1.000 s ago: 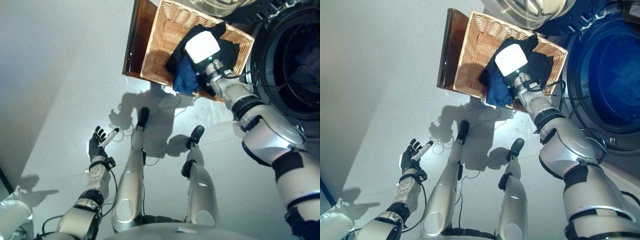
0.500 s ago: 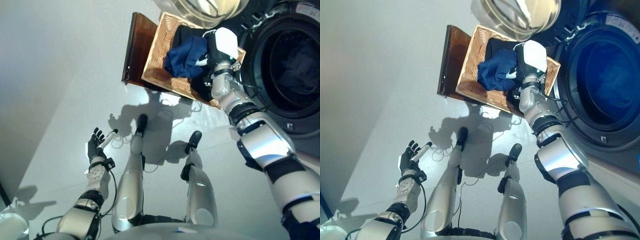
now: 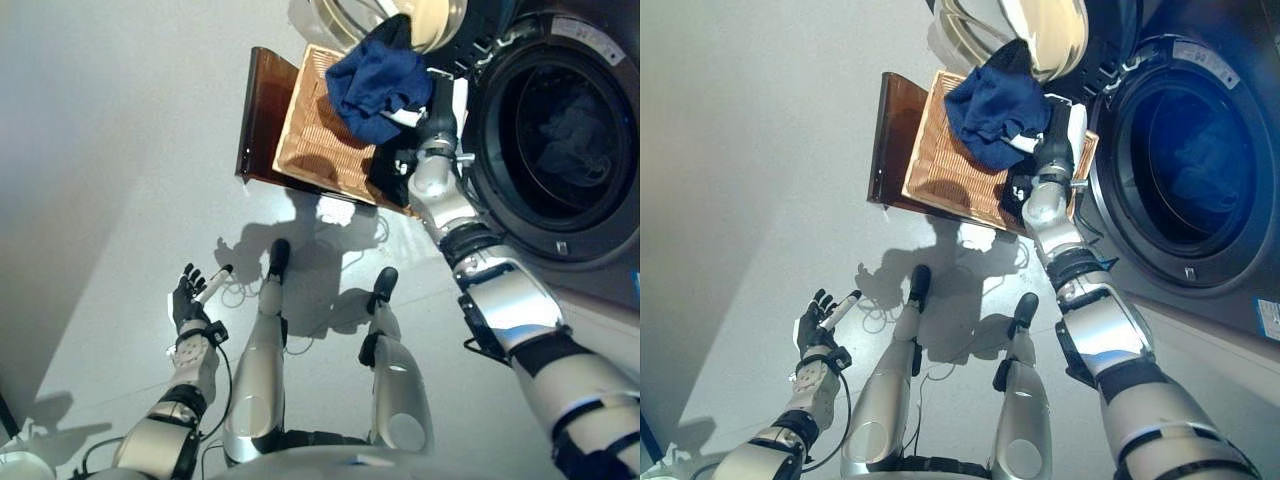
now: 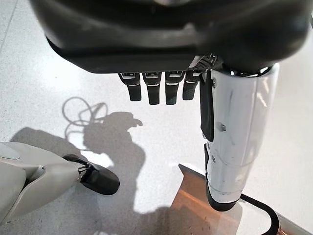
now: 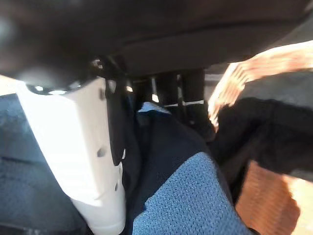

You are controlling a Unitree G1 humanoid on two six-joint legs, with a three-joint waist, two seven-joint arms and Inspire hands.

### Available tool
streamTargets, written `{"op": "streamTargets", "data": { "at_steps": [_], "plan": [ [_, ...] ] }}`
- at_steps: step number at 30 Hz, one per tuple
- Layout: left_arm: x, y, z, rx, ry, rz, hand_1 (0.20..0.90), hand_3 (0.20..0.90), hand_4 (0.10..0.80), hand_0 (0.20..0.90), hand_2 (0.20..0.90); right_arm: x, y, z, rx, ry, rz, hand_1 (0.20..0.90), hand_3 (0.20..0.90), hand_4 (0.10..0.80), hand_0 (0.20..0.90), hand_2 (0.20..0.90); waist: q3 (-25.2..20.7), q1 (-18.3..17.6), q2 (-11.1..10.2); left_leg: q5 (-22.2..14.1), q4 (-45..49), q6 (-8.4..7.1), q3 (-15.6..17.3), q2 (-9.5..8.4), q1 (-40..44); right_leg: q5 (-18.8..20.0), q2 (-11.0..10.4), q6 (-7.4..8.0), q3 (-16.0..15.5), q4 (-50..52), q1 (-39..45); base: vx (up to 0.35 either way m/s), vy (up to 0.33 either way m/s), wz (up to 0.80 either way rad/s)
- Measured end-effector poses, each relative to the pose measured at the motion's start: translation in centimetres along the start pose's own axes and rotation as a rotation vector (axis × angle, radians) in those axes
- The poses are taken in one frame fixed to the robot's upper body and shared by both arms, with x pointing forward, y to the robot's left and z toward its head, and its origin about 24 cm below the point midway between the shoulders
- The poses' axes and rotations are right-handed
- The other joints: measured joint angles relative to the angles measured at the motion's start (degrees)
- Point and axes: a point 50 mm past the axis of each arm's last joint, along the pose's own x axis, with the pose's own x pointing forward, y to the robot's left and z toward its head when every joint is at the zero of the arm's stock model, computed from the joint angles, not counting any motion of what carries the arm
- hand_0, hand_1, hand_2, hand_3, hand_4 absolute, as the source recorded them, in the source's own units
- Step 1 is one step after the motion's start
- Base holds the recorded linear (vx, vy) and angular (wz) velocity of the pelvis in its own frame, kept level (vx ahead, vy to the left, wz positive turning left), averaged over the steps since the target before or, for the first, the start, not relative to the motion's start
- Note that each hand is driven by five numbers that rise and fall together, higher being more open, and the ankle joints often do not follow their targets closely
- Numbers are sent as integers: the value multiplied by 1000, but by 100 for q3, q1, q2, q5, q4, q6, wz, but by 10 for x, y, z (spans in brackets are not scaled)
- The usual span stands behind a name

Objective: Pick up the clothes and place them into the washing machine

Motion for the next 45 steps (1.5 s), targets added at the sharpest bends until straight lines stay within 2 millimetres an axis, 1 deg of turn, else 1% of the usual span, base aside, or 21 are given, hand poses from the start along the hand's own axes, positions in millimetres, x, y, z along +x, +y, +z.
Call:
{"op": "streamTargets", "data": {
  "at_steps": [3,6,7,8,12,13,14,16,17,20,24,35,37,41,42,43,44,45],
  "plan": [
    [-1,2,-4,5,21,7,900,900,800,900,900,-8,8,-3,184,33,11,200,200,300,200,200,-3,-23,5,-40,-1,5,89,-1,114,-2,-1,-1,68,-21,81,-2,1,-9],
    [-2,3,-6,-16,28,22,900,900,800,900,900,-13,13,-7,295,67,15,200,200,300,200,200,-3,-35,6,-56,-1,-9,125,-1,143,-2,5,-1,96,-28,90,-2,3,-7],
    [-2,3,-7,-17,33,24,900,900,800,900,900,-15,14,-11,370,100,12,200,200,300,200,200,-4,-41,8,-60,-1,-13,135,-3,155,-1,4,-1,110,-28,94,1,8,-5],
    [-3,4,-8,-15,39,26,900,900,800,900,900,-17,15,-14,437,131,0,200,200,300,200,200,-5,-48,8,-66,-1,-12,145,-3,163,-1,2,-1,121,-28,96,-2,11,-5],
    [-4,7,-12,-9,60,32,900,900,800,900,900,-21,19,-22,620,213,-32,200,200,300,200,200,-9,-95,17,-68,-1,-10,169,-5,176,1,-2,2,145,-28,95,0,2,-1],
    [-5,8,-14,-6,69,36,900,900,800,900,900,-24,21,-25,708,236,-48,200,200,300,200,200,-10,-118,21,-70,-1,-5,175,-8,180,2,-4,1,154,-27,95,0,0,0],
    [-5,9,-15,-5,73,37,900,900,800,900,900,-25,22,-26,755,254,-63,200,200,300,200,200,-10,-135,24,-72,-1,-2,178,-6,180,3,-6,2,158,-27,94,0,0,0],
    [-6,7,-17,-10,80,36,900,900,800,900,900,-27,22,-30,853,288,-102,200,200,300,200,200,-18,-137,55,-78,0,9,194,-9,187,4,-12,3,174,-27,92,0,0,0],
    [-8,5,-19,-22,87,33,900,900,800,900,900,-27,19,-33,909,301,-128,200,200,300,200,200,-27,-137,104,-81,-1,13,195,-9,188,4,-21,4,176,-27,92,0,0,0],
    [-10,0,-23,-39,105,29,900,900,800,900,900,-27,13,-37,992,314,-180,200,200,300,200,200,-26,-146,222,-76,0,31,211,-19,195,8,-37,9,191,-28,91,0,0,0],
    [-11,0,-25,-44,114,30,900,900,800,900,900,-27,8,-41,1116,334,-242,200,200,300,200,200,-30,-150,256,-82,0,57,270,-19,248,8,-39,9,242,-27,101,7,5,-8],
    [-15,-2,-32,-59,144,14,900,900,800,900,900,-26,-10,-51,1249,333,-392,200,200,300,200,200,-89,-292,360,-109,-1,57,342,-28,295,17,-58,23,322,-12,95,1,2,-2],
    [-17,-4,-35,-62,154,10,900,900,800,900,900,-25,-17,-55,1249,332,-423,200,200,300,200,200,-118,-302,412,-115,-1,68,351,-37,295,20,-70,28,333,-13,91,0,0,0],
    [-22,-2,-42,-59,176,13,900,900,800,900,900,-22,-38,-63,1254,328,-505,200,200,300,200,200,-189,-309,544,-126,-1,84,376,-72,295,30,-101,47,355,-33,88,0,0,0],
    [-23,-1,-45,-60,184,16,900,900,800,900,900,-20,-47,-64,1262,312,-534,200,200,300,200,200,-201,-318,591,-133,-2,91,390,-84,294,37,-122,58,364,-40,86,0,0,0],
    [-24,-1,-46,-60,188,16,900,900,800,900,900,-19,-51,-64,1259,304,-545,200,200,300,200,200,-209,-315,610,-136,-1,96,400,-93,294,39,-133,61,370,-42,82,0,0,0],
    [-25,0,-48,-59,192,17,900,900,800,900,900,-17,-63,-67,1251,293,-586,200,200,300,200,200,-228,-309,640,-140,-2,103,404,-102,294,41,-141,66,374,-46,82,0,0,0],
    [-26,0,-48,-59,193,17,900,900,800,900,900,-16,-69,-68,1245,290,-607,200,200,300,200,200,-237,-298,655,-142,-2,102,404,-104,294,41,-143,66,374,-46,82,0,0,0]
  ]
}}
